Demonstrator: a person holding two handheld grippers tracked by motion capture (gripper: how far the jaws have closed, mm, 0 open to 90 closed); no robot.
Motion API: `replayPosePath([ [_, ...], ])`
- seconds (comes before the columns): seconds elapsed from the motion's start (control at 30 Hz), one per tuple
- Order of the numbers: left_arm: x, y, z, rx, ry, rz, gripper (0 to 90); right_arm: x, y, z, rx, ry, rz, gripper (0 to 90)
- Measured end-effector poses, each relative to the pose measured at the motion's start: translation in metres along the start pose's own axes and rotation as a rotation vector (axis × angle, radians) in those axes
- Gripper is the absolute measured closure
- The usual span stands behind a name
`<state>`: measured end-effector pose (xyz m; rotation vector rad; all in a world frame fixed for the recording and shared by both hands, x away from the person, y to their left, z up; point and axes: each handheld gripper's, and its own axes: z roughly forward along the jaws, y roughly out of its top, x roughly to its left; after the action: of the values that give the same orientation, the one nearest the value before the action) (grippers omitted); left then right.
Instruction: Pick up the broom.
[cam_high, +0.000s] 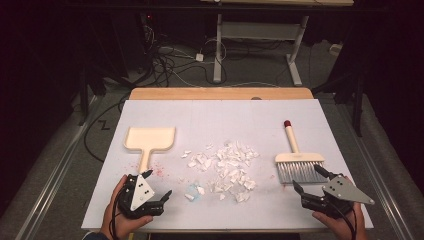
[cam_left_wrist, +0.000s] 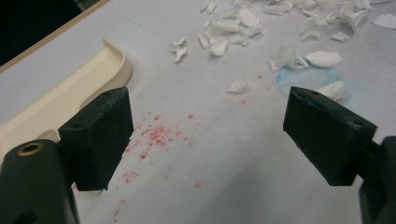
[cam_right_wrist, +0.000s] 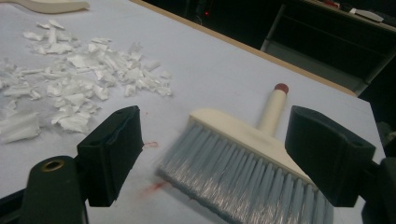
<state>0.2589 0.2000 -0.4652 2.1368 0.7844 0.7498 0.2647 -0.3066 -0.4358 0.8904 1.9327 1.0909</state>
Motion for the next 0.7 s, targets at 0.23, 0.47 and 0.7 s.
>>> replayPosePath([
  [0.23,0.000,0.002,0.001,-0.010,-0.002,-0.002,15.4,-0.001,-0.002,-0.002,0.019,-0.024,0.002,19.9],
  [0.47,-0.005,0.006,0.003,-0.019,-0.029,0.017,15.4,-0.006,0.000,-0.002,0.049,-0.071,-0.016,20.2],
  [0.7,-0.007,0.005,0.004,-0.005,-0.035,0.023,15.4,-0.029,0.008,0.023,0.140,-0.107,0.042,20.4],
])
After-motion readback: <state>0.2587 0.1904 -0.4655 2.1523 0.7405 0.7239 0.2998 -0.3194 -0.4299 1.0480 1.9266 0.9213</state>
